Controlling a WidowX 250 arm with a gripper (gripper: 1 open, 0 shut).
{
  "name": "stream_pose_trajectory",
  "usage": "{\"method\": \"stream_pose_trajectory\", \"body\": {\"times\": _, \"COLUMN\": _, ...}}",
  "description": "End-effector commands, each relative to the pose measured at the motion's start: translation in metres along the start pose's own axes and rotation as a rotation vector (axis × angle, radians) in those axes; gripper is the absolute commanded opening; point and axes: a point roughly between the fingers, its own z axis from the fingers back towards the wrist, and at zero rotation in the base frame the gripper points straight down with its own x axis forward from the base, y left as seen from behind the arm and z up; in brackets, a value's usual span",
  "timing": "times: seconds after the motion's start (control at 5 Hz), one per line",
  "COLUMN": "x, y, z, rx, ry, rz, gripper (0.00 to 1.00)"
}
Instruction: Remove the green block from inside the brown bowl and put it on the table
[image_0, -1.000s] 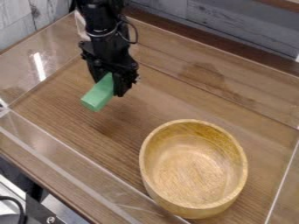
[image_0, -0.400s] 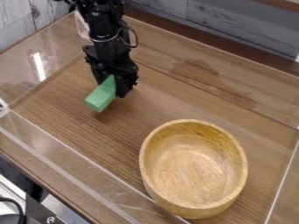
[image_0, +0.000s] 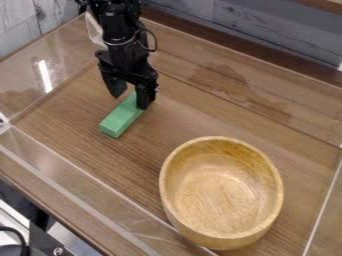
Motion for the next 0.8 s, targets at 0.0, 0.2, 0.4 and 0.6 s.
{"method": "stream_pose_trajectory", "body": {"times": 0.0, "x": 0.016, "y": 0.002, "z": 0.019, "rx": 0.004, "ry": -0.049, "rz": 0.007, "gripper": 1.0}}
{"method": "stream_pose_trajectory", "body": {"times": 0.2, "x": 0.021, "y": -0.003, "z": 0.027, "rx": -0.013, "ry": -0.045, "rz": 0.007, "gripper": 1.0}}
{"method": "stream_pose_trajectory", "body": {"times": 0.4, "x": 0.025, "y": -0.008, "z": 0.033, "rx": -0.03, "ry": -0.039, "rz": 0.007, "gripper": 1.0}}
{"method": "stream_pose_trajectory", "body": {"times": 0.6, "x": 0.028, "y": -0.013, "z": 0.038, "rx": -0.041, "ry": -0.034, "rz": 0.006, "gripper": 1.0}}
